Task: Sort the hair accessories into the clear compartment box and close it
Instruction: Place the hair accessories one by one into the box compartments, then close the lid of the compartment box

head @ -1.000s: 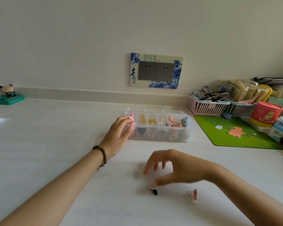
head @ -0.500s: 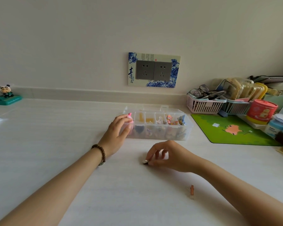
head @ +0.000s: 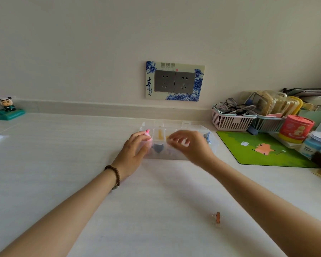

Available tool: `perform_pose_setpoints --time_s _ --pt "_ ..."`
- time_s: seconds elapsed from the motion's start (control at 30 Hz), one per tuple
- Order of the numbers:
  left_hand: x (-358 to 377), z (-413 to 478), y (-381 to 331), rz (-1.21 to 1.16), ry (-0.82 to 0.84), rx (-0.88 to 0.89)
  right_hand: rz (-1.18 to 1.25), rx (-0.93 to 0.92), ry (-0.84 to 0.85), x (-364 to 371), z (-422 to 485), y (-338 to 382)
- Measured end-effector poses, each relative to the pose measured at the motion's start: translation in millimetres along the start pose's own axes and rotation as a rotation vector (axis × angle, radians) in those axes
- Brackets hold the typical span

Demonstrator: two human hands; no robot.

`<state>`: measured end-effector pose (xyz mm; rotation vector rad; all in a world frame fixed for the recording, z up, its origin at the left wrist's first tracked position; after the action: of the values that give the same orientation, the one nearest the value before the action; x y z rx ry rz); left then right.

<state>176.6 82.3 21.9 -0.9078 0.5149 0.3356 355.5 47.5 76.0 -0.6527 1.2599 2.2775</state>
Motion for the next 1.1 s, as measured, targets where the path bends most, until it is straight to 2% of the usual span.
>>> perform_pose_setpoints --time_s 0.07,0.17,0.27,0.33,0.47,0.53,0.7,0.87,1.1 --pt "-0.2 -0.4 2.9 0.021 0.003 -0.013 -0.024 0.033 -0.079 -10.2 18.8 -6.2" --pt "-0.2 -0.9 3.7 0.047 0.011 -0.022 -0.116 0.077 -0.032 -11.4 27.2 -20.7" --pt "-1.3 -0.9 0.4 0.056 0.003 -0.013 -0.074 0.077 -0.054 -21.5 13.7 -20.4" --pt "-3.0 -1.5 -4.5 0.141 -0.024 0.023 -0.015 0.05 -0.052 -32.4 -3.9 -11.4" --pt "-3.3 -6.7 -32.3 0.371 -0.075 0.185 0.045 0.089 0.171 -42.6 -50.6 2.4" --pt "7.3 -12.3 -51.5 0.357 -0.006 0.259 0.053 0.149 0.278 -45.2 -76.8 2.2" --pt "46.3 -36.5 -75.7 0.379 0.323 0.332 0.014 0.201 0.42 -48.4 -125.0 -2.5" --pt "63.3 -66.4 -68.4 0.468 0.623 0.236 0.001 0.214 0.461 -45.6 -148.1 -8.9" --pt "59.4 -68.9 -68.8 0.451 0.621 0.166 0.052 0.189 0.346 -43.1 -147.5 -13.6"
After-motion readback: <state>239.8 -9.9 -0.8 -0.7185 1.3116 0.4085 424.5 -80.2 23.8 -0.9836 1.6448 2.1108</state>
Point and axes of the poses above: each hand's wrist, its own z-axis towards the middle knuckle, its own x-axis out of the palm, y = z × x, the point moved 6 cm from there along z, towards the middle knuckle, and after that the axes turned 6 degrees about z, right-handed, at the moved point
